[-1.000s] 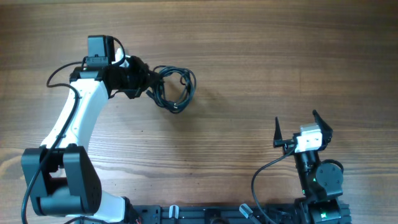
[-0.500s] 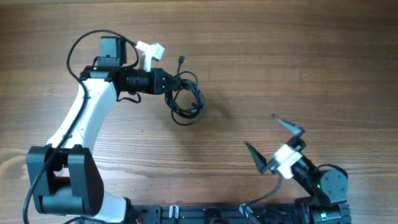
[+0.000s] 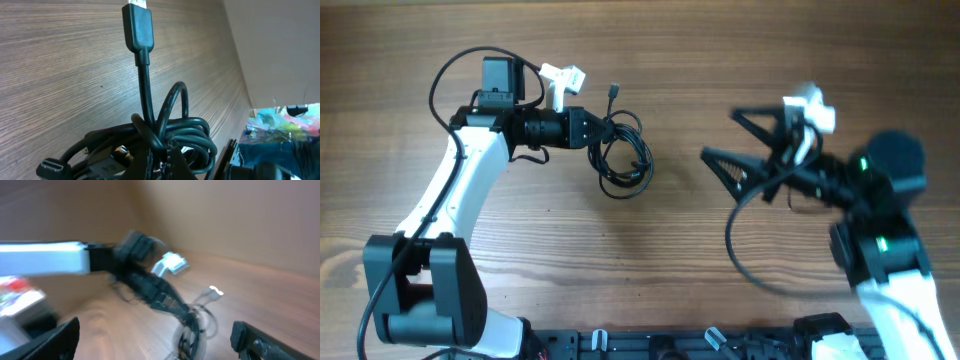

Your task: Untangle cables

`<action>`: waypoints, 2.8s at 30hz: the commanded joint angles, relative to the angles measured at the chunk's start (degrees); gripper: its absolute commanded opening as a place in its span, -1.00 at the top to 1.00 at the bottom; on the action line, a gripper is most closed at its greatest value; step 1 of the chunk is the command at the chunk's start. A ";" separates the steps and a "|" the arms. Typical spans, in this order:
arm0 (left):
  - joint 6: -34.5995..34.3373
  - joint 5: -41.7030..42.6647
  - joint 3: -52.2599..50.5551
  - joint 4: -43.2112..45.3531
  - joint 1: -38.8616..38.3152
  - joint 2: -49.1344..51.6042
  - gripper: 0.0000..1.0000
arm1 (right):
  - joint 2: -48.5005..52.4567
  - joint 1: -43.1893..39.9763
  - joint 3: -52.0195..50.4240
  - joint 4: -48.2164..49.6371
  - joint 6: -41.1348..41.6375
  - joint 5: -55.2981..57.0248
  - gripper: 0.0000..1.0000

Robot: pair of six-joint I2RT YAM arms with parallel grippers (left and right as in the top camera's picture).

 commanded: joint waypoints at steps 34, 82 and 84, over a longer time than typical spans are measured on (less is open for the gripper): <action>5.51 3.08 0.13 -0.63 -3.58 -0.37 0.92 | 33.62 17.00 1.18 1.51 45.99 23.34 0.29; -13.64 -16.46 0.13 2.80 -5.88 -0.37 0.92 | 34.53 18.05 1.18 -1.33 38.36 15.65 0.13; -8.94 -9.62 0.13 2.71 -5.88 -0.37 0.92 | 34.53 19.89 1.18 -1.16 41.81 22.16 0.15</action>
